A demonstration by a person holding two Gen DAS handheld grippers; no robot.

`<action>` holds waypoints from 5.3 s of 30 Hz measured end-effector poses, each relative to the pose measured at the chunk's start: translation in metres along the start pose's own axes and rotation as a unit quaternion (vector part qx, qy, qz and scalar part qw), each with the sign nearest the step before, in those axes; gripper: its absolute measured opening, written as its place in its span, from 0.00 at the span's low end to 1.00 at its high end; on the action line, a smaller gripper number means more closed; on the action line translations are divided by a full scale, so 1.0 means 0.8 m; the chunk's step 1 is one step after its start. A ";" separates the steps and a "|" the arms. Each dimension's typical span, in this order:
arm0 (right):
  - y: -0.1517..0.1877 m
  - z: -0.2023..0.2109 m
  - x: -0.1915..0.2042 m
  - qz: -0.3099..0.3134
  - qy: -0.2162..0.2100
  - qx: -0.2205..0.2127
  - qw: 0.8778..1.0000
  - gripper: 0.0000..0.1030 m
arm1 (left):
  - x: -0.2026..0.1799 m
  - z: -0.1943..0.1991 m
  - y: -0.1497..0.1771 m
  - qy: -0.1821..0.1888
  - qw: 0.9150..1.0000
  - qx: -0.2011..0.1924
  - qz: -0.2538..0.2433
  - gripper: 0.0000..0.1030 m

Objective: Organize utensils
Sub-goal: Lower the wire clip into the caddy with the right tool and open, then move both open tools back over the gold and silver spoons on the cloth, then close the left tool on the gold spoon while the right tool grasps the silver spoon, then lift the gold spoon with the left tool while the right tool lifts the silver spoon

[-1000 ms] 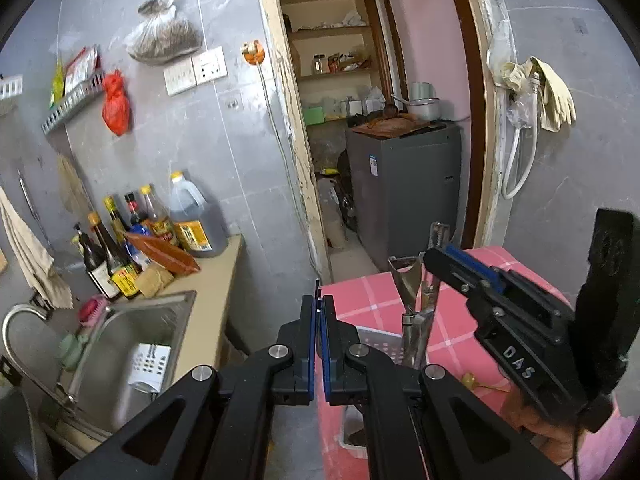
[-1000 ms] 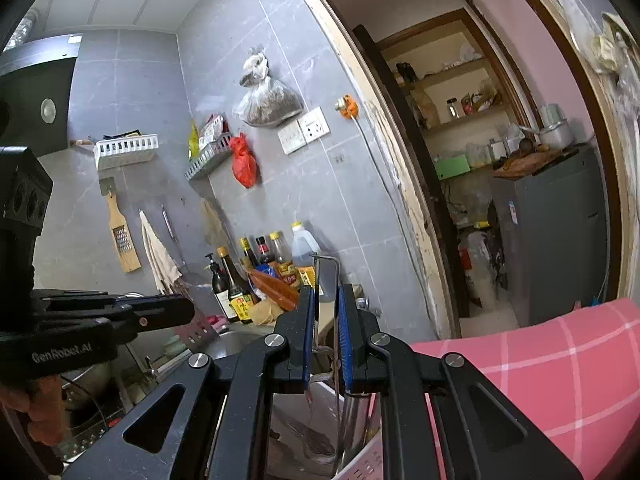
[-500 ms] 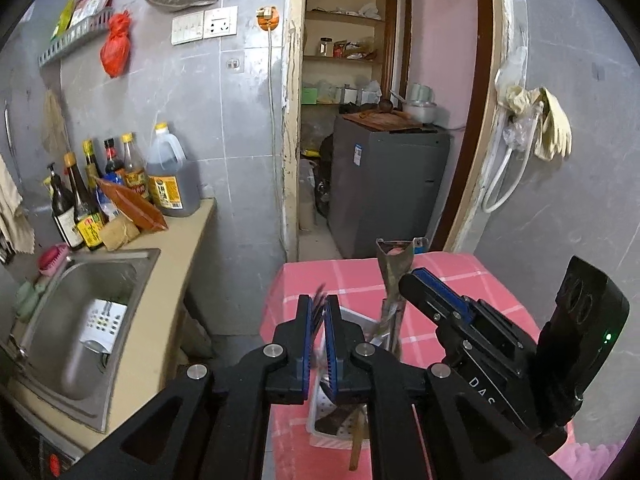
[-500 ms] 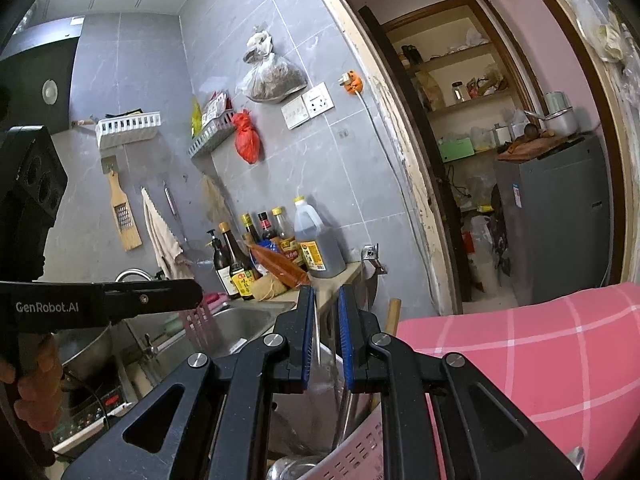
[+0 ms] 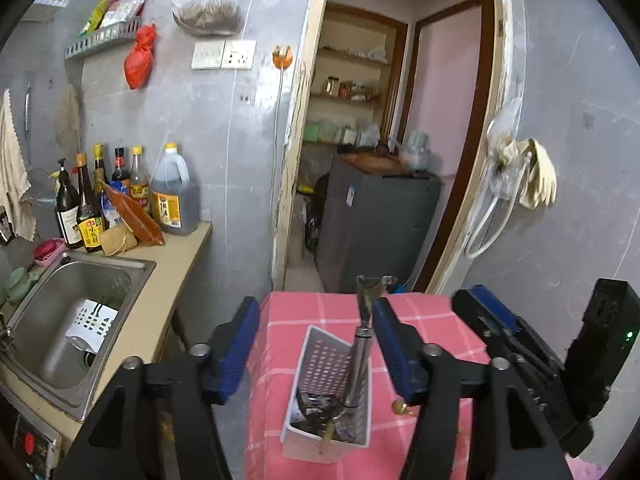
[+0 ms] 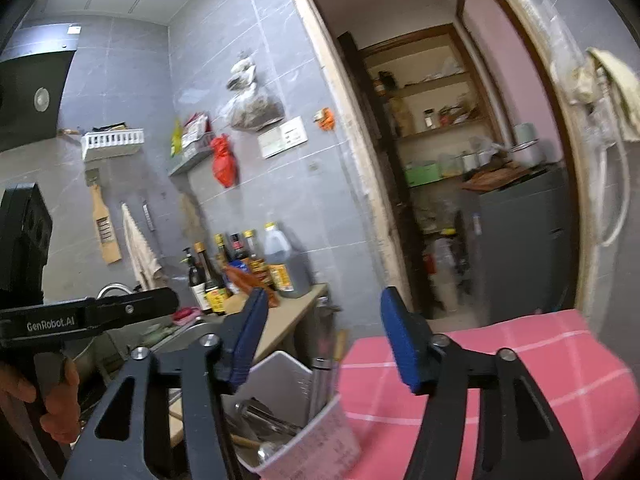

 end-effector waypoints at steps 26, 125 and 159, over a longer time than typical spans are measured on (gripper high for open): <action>0.002 0.240 -0.001 0.047 0.188 -0.008 0.981 0.99 | -0.079 0.096 0.123 0.032 0.997 -0.038 -0.066 0.99; 0.211 -0.086 -0.274 -0.095 -0.110 0.385 0.911 0.02 | -0.165 -0.254 0.258 0.081 0.956 0.225 0.168 0.03; 0.210 -0.063 -0.293 -0.123 -0.111 0.428 0.888 0.21 | -0.175 -0.261 0.264 0.165 0.916 0.311 0.195 0.15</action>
Point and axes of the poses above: each gripper's, at about its wrist camera, not at the fingertips, and z roughly against the way its jaws point, x to its left, y to its underside, the point moved 1 cm from there along -z, roughly the way its jaws point, and after that the axes turned 4 degrees about -y, right-handed, at the moved point
